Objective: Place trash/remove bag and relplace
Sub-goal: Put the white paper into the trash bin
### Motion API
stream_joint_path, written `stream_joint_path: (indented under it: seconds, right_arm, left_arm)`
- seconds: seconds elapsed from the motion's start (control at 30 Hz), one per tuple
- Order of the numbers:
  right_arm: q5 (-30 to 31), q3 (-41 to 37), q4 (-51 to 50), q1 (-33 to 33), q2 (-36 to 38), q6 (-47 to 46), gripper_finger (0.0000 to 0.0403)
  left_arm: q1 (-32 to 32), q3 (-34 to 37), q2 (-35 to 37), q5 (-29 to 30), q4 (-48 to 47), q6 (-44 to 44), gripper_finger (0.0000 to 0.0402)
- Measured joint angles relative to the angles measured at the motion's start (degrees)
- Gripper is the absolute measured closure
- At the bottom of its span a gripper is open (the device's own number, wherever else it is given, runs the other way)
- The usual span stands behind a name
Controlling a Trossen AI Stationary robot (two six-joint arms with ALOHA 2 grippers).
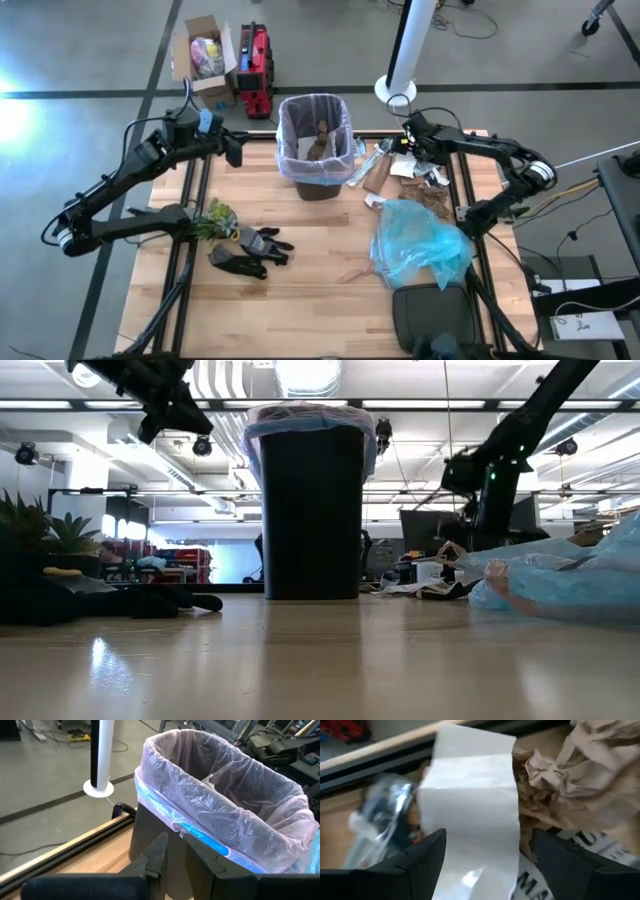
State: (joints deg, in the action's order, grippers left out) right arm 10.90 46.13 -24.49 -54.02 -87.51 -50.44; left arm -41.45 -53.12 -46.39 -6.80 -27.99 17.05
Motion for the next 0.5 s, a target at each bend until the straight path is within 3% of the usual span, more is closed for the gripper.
stream_joint_path:
  seconds: [0.3, 0.5]
  right_arm:
    - [-4.95, 0.69, 10.06, -0.79, -6.08, 2.31, 0.0146]
    - [-8.06, 0.69, 11.60, -0.77, -6.23, 3.89, 0.0192]
  left_arm:
    - [0.09, 0.00, 0.04, -3.22, 0.02, 2.13, 0.0359]
    - [0.09, 0.00, -0.11, -3.20, 0.04, 2.98, 0.0359]
